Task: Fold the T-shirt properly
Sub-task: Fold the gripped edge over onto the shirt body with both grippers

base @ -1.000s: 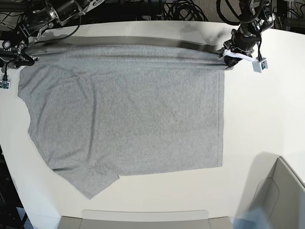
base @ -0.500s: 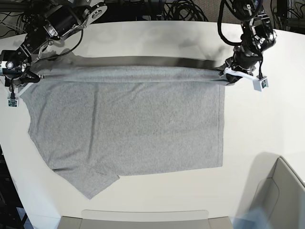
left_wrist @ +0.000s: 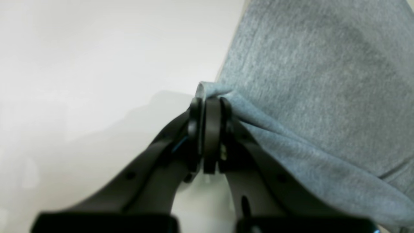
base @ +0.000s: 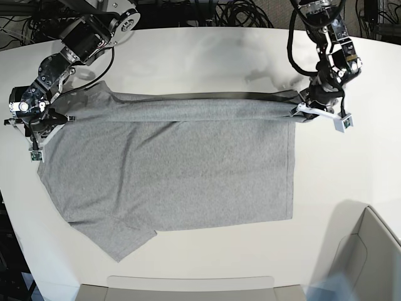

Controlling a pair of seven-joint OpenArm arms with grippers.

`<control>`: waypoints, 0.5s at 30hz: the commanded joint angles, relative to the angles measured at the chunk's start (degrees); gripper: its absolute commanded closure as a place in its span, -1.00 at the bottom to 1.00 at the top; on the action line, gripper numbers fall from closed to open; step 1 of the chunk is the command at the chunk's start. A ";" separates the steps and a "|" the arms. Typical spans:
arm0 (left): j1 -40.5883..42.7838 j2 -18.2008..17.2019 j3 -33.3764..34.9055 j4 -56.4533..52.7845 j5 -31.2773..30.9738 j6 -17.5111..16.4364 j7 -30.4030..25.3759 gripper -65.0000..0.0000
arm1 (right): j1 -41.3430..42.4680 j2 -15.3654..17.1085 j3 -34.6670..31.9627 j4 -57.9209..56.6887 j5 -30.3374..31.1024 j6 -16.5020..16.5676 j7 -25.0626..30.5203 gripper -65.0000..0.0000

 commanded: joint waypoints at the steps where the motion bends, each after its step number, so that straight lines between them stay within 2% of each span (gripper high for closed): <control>1: -1.01 -0.42 -0.16 0.59 0.23 0.15 -1.20 1.00 | 1.79 0.77 -0.43 0.28 0.22 0.91 2.07 1.00; 5: -3.03 -0.51 0.01 -0.55 1.11 0.15 -1.03 1.00 | 3.11 0.77 -0.43 -2.71 0.22 0.91 5.50 1.00; 13: -6.46 -0.51 1.51 -1.43 1.28 0.24 -0.68 1.00 | 5.31 0.86 -0.43 -4.82 0.22 0.91 7.79 1.00; 15: -6.72 -0.69 4.15 -1.43 1.28 1.91 -0.68 1.00 | 6.71 0.86 -0.43 -4.90 0.22 0.91 7.79 1.00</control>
